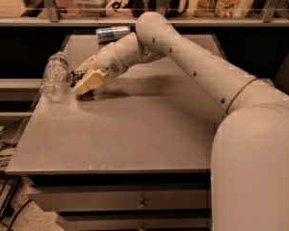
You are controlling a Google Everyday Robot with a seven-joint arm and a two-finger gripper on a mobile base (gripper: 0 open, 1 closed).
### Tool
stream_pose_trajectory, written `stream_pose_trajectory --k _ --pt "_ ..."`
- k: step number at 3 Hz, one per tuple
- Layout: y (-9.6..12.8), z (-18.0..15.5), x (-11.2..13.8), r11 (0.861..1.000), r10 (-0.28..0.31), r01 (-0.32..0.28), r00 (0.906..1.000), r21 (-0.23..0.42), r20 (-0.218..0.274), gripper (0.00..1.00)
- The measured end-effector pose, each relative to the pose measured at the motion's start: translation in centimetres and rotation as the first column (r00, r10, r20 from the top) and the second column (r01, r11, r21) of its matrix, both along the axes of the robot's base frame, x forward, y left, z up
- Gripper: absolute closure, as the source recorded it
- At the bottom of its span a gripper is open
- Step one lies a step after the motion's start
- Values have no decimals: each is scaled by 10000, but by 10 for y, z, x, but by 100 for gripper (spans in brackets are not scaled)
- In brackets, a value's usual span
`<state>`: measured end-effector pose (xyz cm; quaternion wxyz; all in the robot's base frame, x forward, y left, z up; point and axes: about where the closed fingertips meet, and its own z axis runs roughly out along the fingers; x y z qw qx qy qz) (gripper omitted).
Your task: Move rxbar chocolate near water bottle
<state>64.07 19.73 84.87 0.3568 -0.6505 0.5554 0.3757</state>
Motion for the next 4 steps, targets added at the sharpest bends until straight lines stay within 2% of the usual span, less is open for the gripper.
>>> stream_pose_trajectory --k 1,3,4 --pt "19 -14 -2 9996 215 -208 9990 174 -386 44" --pt "32 1 -9 9990 91 -88 9999 438 -64 1" --pt "33 1 -10 9990 98 -95 9999 447 -55 0"
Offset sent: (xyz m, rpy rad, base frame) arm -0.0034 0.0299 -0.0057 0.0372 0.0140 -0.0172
